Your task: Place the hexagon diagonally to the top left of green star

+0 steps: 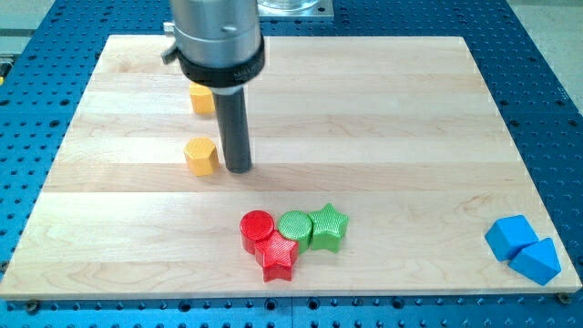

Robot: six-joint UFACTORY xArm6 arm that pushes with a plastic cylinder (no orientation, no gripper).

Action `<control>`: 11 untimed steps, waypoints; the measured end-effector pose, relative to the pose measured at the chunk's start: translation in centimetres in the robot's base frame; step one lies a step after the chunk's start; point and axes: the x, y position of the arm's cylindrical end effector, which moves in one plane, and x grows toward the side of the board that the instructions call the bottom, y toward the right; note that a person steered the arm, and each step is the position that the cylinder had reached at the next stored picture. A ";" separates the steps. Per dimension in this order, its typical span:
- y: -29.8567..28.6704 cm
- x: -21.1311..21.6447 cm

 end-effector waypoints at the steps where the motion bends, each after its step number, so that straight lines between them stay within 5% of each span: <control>1: 1.0 -0.4; 3: -1.2 -9.1; 6: -8.7 -3.5; 7: -7.8 -0.4; 10: 2.1 -1.9; 11: 3.4 -7.9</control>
